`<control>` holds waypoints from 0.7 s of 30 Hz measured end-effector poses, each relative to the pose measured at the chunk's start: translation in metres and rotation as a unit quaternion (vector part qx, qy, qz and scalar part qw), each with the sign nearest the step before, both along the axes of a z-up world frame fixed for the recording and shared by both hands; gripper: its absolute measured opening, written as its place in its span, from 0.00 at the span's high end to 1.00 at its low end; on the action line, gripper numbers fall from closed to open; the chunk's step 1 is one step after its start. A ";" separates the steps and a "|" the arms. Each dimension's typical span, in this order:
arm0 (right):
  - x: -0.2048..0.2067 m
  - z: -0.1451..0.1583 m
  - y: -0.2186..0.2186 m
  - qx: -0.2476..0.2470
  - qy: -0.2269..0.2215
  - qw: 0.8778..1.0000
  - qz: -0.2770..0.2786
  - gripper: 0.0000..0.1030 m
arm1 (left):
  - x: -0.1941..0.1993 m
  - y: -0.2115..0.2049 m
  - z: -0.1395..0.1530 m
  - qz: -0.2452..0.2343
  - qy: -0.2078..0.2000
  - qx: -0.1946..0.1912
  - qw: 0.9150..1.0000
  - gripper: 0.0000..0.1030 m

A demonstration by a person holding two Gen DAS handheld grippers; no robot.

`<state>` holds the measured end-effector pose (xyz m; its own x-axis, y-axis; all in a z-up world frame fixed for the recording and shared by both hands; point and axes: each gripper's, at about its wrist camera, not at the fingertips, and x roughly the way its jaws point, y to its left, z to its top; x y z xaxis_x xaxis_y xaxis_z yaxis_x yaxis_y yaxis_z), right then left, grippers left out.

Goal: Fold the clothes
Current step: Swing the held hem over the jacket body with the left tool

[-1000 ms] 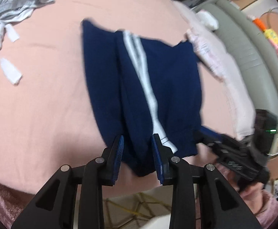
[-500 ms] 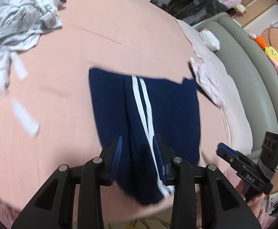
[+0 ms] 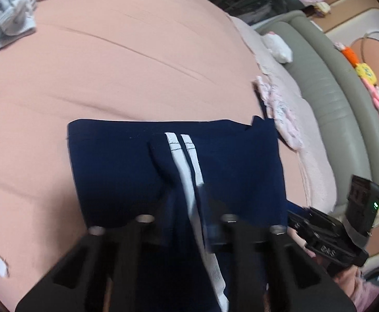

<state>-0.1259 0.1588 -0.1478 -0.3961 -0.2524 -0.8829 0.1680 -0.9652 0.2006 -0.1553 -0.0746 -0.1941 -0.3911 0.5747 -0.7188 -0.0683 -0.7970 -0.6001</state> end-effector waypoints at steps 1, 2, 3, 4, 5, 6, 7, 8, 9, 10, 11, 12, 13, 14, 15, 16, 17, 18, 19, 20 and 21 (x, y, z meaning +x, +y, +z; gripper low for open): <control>-0.002 0.001 -0.001 -0.003 0.002 1.000 0.000 0.63 | 0.000 -0.001 0.004 0.003 0.009 -0.008 1.000 0.89; -0.003 0.003 -0.002 -0.006 0.008 1.000 0.000 0.63 | 0.001 -0.003 0.009 0.007 0.017 -0.015 1.000 0.90; -0.006 0.006 -0.003 -0.007 0.017 1.000 0.000 0.63 | 0.002 -0.007 0.015 0.012 0.026 -0.017 0.999 0.92; -0.008 0.009 -0.004 -0.005 0.025 1.000 0.000 0.63 | 0.004 -0.012 0.021 0.018 0.036 -0.020 0.999 0.93; -0.011 0.013 -0.006 -0.002 0.034 0.999 0.000 0.63 | 0.007 -0.019 0.030 0.028 0.050 -0.023 0.998 0.93; -0.013 0.017 -0.008 0.000 0.043 0.999 0.000 0.63 | 0.011 -0.027 0.038 0.037 0.061 -0.027 0.997 0.93; -0.016 0.020 -0.010 0.003 0.049 0.999 -0.001 0.63 | 0.015 -0.035 0.046 0.048 0.073 -0.032 0.996 0.93; -0.019 0.022 -0.011 0.006 0.051 0.999 -0.002 0.63 | 0.017 -0.042 0.052 0.061 0.081 -0.035 0.994 0.93; -0.023 0.023 -0.013 0.008 0.052 0.999 -0.003 0.63 | 0.019 -0.048 0.053 0.067 0.081 -0.033 0.994 0.93; -0.026 0.023 -0.013 0.009 0.051 0.999 -0.006 0.63 | 0.019 -0.053 0.053 0.072 0.079 -0.028 0.994 0.93; -0.028 0.024 -0.013 0.010 0.050 0.999 -0.008 0.63 | 0.016 -0.056 0.047 0.073 0.068 -0.015 0.995 0.92; -0.030 0.023 -0.013 0.009 0.048 0.999 -0.010 0.63 | 0.013 -0.057 0.042 0.073 0.057 -0.004 0.996 0.91; -0.031 0.023 -0.012 0.009 0.047 0.999 -0.013 0.63 | 0.010 -0.053 0.036 0.068 0.050 0.000 0.996 0.87; -0.031 0.021 -0.012 0.010 0.044 0.999 -0.015 0.63 | 0.007 -0.049 0.031 0.063 0.042 0.003 0.997 0.83; -0.032 0.020 -0.012 0.010 0.042 0.999 -0.017 0.63 | 0.005 -0.045 0.025 0.058 0.035 0.007 0.998 0.67; -0.032 0.019 -0.011 0.010 0.039 0.999 -0.020 0.63 | 0.002 -0.041 0.020 0.053 0.028 0.010 0.998 0.52; -0.032 0.018 -0.011 0.010 0.037 0.999 -0.022 0.63 | -0.001 -0.037 0.014 0.048 0.020 0.014 0.999 0.51; -0.031 0.017 -0.010 0.008 0.036 0.999 -0.024 0.63 | -0.004 -0.033 0.009 0.043 0.013 0.018 0.999 0.51; -0.030 0.016 -0.008 0.008 0.034 0.999 -0.025 0.63 | -0.006 -0.028 0.004 0.038 0.006 0.018 0.999 0.51; -0.030 0.015 -0.007 0.008 0.033 0.999 -0.027 0.63 | -0.007 -0.023 0.001 0.035 0.004 0.007 0.999 0.51; -0.029 0.014 -0.006 0.008 0.032 0.999 -0.029 0.63 | -0.006 -0.021 0.001 0.032 0.007 0.003 0.999 0.52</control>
